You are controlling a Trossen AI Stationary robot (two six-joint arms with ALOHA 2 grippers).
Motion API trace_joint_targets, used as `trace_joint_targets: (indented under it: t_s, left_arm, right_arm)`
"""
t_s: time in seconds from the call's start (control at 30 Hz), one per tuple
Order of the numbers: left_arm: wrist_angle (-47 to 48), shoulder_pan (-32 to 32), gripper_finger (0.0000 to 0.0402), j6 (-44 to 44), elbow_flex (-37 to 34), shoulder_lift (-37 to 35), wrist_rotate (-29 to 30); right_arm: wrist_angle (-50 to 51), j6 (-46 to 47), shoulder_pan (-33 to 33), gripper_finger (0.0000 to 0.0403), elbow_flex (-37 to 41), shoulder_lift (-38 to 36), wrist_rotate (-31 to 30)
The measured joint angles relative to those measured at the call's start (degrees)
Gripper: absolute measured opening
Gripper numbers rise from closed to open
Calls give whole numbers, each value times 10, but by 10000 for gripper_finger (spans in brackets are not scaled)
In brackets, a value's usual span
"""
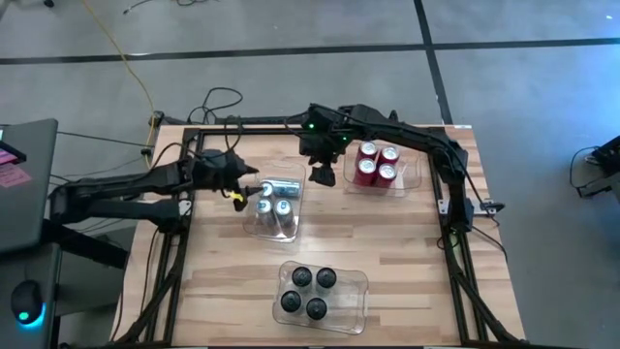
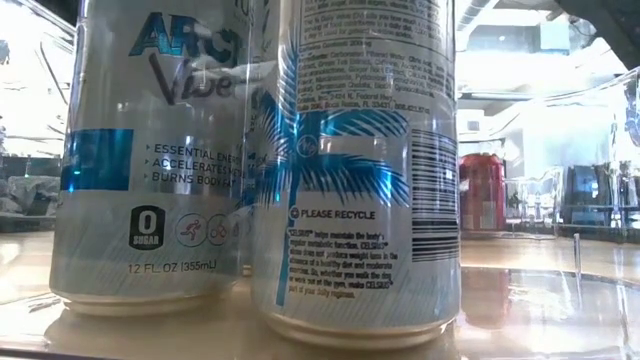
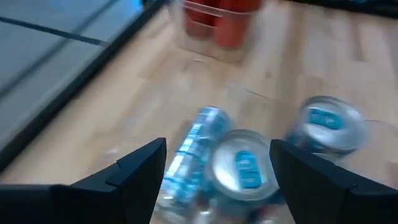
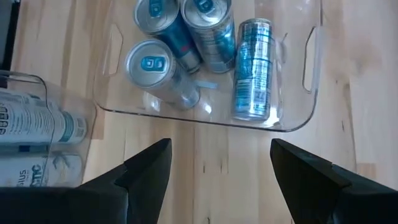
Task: Sort soda cans
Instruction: Remove the blue soda can from the top left transparent bin
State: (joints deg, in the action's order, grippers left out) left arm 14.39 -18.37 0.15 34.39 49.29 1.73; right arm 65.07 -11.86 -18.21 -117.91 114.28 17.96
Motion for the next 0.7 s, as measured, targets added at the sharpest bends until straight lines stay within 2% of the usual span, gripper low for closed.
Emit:
trace_joint_targets:
  t_s: [0.23, 0.5, 0.7]
  left_arm:
    - [-12, 10, 283, -66, 0, 55, -32]
    - [-26, 23, 283, -64, 0, 72, -58]
    - [-60, 24, 283, -79, 0, 96, -60]
  right_arm:
    - [-11, 0, -10, 291, 21, -3, 2]
    - [-40, -1, -25, 291, 80, -24, 25]
    - [-99, 8, -33, 291, 134, -51, 30]
